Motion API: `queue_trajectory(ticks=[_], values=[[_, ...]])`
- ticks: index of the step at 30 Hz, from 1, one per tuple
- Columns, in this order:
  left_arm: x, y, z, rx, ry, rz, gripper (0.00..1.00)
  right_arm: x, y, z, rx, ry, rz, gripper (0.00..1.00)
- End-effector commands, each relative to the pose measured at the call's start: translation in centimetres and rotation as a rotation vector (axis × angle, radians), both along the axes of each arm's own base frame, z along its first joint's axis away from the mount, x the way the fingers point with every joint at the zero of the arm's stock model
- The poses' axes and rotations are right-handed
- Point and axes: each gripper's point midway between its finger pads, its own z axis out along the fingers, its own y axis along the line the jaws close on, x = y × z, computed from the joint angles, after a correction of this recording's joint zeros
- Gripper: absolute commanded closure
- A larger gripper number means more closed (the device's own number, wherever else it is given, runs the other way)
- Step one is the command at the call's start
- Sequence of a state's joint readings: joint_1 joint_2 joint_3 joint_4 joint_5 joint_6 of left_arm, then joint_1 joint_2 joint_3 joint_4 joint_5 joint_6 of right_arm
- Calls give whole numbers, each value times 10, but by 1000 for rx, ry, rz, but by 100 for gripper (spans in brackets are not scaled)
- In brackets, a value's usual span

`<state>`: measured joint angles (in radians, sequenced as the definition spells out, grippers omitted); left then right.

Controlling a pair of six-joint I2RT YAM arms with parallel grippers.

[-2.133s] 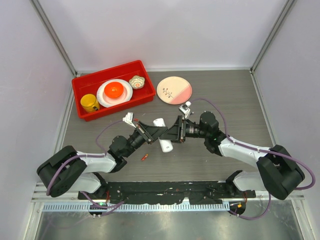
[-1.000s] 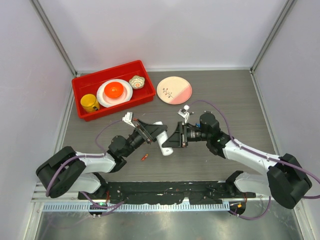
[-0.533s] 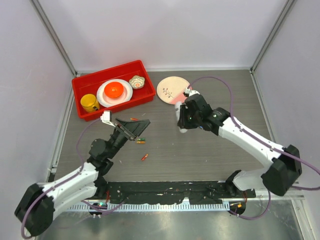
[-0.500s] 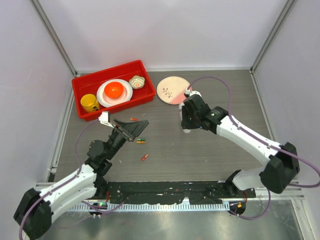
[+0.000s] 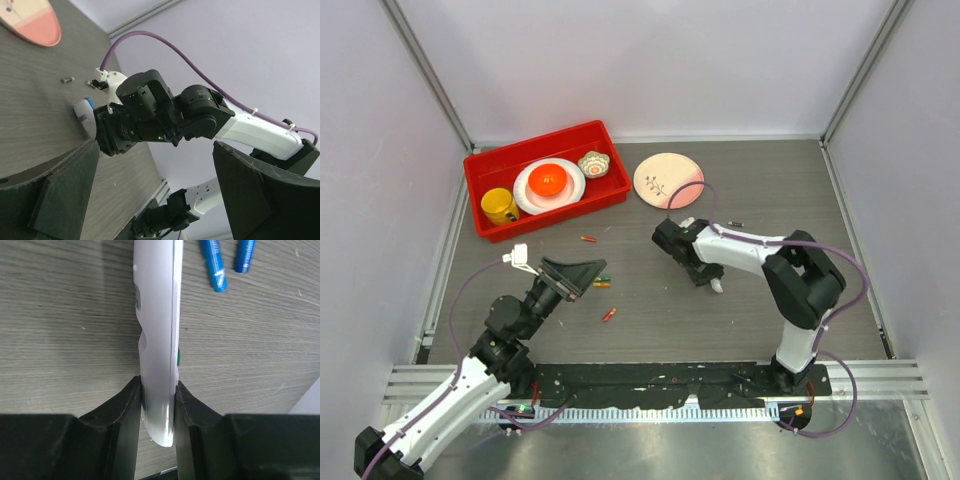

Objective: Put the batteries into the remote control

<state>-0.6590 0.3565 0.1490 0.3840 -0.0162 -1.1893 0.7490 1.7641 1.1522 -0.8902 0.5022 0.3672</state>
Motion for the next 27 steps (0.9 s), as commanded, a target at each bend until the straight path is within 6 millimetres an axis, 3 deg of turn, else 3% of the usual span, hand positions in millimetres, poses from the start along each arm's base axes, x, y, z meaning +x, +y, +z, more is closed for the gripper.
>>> queue_trajectory(ticks=[1,5,8,9,15,22,25,27], values=[[0,0,-16,66,25,-1,2,8,20,-1,-35,-30,57,99],[0,-1,-19,71,33,-2,2,4,22,-13,-87,-2,87,99],[0,-2,-20,77,34,-5,2,-3,28,-20,-87,24,115,87],[1,-2,-22,80,38,-5,2,-3,31,-19,-76,25,122,78],[2,-3,-26,88,51,-7,2,-13,54,-22,7,38,147,58],[-2,-8,-26,104,47,-43,1,-17,74,-25,104,46,139,48],[0,-6,-27,125,54,-26,0,-14,83,-7,182,6,127,46],[1,-4,-29,145,58,-15,0,-15,92,19,276,-31,134,44]])
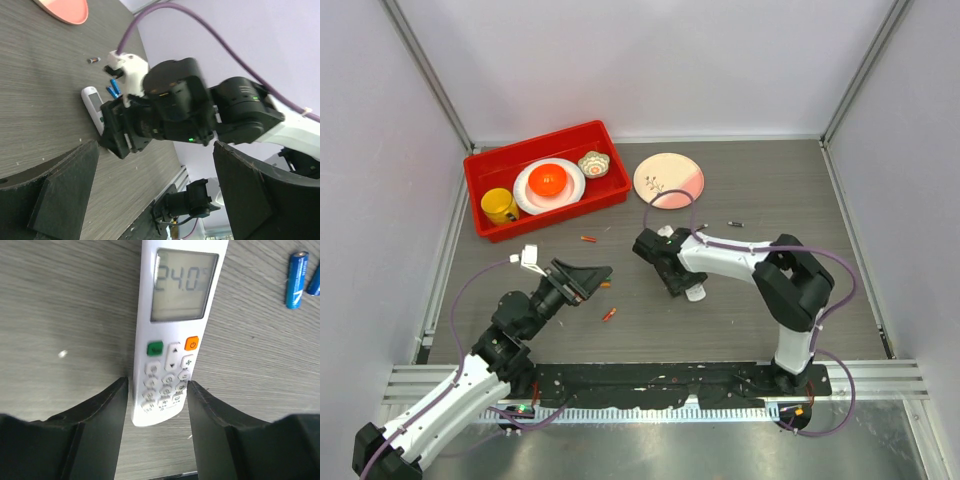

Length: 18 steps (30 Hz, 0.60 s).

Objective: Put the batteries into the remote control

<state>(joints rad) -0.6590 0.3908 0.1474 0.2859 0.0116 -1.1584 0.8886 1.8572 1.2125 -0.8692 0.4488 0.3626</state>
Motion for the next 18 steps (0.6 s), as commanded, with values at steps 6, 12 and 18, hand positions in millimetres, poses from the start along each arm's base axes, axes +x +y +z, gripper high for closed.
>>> queue_trajectory(ticks=[6,12,18], values=[[8,10,-9,117,19,62,0,-10,49,98,520,-130,11,38],[19,32,-57,345,211,179,0,-5,33,125,783,-413,-41,39],[28,65,-87,695,439,296,0,-9,15,132,1072,-641,-131,14]])
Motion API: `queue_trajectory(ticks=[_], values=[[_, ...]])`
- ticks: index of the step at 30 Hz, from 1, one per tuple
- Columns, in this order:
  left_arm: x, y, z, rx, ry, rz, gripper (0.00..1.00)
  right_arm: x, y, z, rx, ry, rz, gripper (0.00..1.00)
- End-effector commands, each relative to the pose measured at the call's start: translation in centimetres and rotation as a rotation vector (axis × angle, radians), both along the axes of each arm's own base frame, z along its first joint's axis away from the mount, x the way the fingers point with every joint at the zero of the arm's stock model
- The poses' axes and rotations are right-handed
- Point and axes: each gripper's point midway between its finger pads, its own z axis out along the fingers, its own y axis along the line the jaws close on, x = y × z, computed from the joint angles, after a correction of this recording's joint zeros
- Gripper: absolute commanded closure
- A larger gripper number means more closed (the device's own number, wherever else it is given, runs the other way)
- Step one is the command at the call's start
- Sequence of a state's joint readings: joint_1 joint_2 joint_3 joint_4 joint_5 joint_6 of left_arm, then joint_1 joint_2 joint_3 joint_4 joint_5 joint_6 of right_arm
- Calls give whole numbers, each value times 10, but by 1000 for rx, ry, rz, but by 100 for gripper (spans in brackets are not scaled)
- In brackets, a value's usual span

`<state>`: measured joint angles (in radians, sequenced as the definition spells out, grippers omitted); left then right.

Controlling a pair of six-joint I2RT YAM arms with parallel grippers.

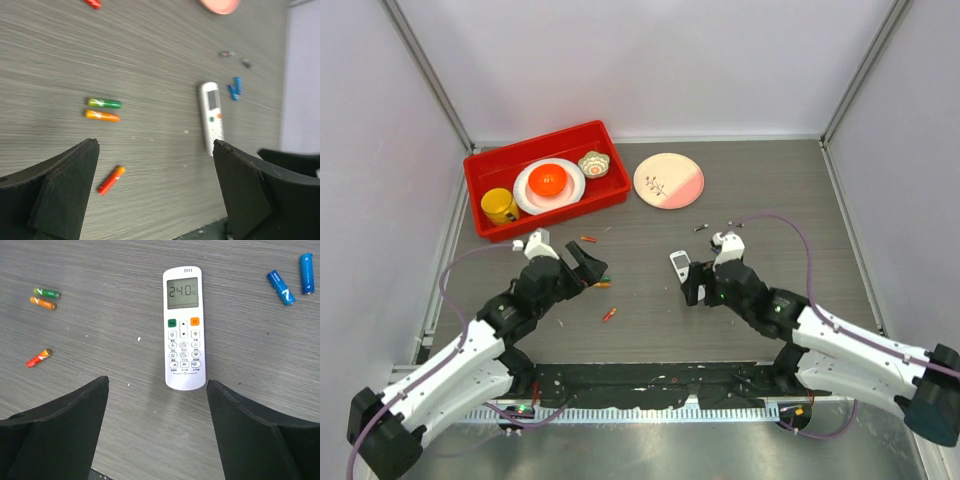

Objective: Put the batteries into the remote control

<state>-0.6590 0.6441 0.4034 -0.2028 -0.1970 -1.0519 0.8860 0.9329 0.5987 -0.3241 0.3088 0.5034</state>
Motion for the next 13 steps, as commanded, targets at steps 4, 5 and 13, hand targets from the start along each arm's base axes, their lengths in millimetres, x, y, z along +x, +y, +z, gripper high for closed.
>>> queue_trajectory(ticks=[4,5,13], values=[[9,25,-18,350,186,40,0,26,4,40,217,-213,-106,13],[10,21,-16,341,179,23,0,27,4,36,190,-203,-101,13],[8,12,3,233,73,-7,0,24,8,52,261,-214,-100,12]])
